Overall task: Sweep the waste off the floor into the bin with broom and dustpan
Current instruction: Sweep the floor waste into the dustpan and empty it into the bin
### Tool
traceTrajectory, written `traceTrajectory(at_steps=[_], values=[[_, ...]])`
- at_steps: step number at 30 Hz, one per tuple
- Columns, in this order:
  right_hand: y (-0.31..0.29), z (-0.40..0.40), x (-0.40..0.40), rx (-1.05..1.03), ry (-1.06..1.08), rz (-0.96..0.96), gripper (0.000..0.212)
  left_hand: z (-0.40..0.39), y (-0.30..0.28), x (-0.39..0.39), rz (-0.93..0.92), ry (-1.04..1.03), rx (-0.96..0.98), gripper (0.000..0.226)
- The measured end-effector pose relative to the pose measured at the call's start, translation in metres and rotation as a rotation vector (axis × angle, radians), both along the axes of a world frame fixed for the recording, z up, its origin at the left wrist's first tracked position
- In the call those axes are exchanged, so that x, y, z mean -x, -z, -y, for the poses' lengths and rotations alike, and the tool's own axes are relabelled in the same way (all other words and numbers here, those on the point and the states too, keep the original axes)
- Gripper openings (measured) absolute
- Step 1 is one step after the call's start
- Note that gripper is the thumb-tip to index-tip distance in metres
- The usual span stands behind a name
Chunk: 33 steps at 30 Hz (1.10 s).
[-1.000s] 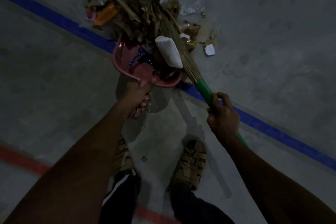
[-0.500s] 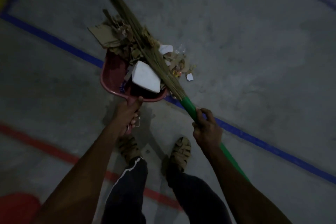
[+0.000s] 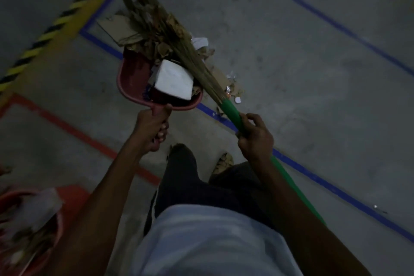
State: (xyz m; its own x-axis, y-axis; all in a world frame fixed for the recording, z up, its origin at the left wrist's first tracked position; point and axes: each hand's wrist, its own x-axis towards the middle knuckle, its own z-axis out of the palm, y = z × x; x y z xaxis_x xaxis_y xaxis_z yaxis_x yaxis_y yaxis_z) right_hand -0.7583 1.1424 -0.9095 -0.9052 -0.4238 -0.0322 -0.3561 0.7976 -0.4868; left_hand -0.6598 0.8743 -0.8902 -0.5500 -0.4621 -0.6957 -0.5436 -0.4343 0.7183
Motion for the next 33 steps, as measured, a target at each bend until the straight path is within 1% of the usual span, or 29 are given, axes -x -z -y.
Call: traceTrajectory(at_steps=[4,7,10,15,18,21,23,26,33], values=[[-0.053,0.016,-0.016,0.021,-0.072,-0.061,0.057,0.003,-0.053,-0.028,-0.042,-0.096,0.02,0.047],[-0.079,0.018,-0.027,0.035,-0.163,-0.134,0.059,0.002,-0.082,-0.052,-0.056,-0.146,0.029,0.044],[-0.096,0.017,-0.033,0.053,-0.246,-0.145,0.059,-0.005,-0.105,-0.075,-0.063,-0.213,0.037,0.046],[-0.125,0.007,-0.026,0.145,-0.363,-0.135,0.06,-0.03,-0.132,-0.108,-0.078,-0.332,0.084,0.049],[-0.136,-0.004,-0.022,0.171,-0.401,-0.118,0.059,-0.059,-0.144,-0.127,-0.092,-0.408,0.069,0.046],[-0.144,-0.011,-0.025,0.201,-0.52,-0.126,0.057,-0.09,-0.154,-0.148,-0.087,-0.52,0.069,0.043],[-0.149,-0.015,-0.031,0.186,-0.629,-0.134,0.058,-0.111,-0.157,-0.165,-0.095,-0.597,0.075,0.042],[-0.152,-0.015,-0.043,0.11,-0.783,-0.14,0.065,-0.135,-0.159,-0.193,-0.078,-0.701,0.078,0.041],[-0.15,0.019,-0.087,0.128,-1.095,-0.101,0.078,-0.152,-0.151,-0.269,-0.06,-0.869,0.075,0.047]])
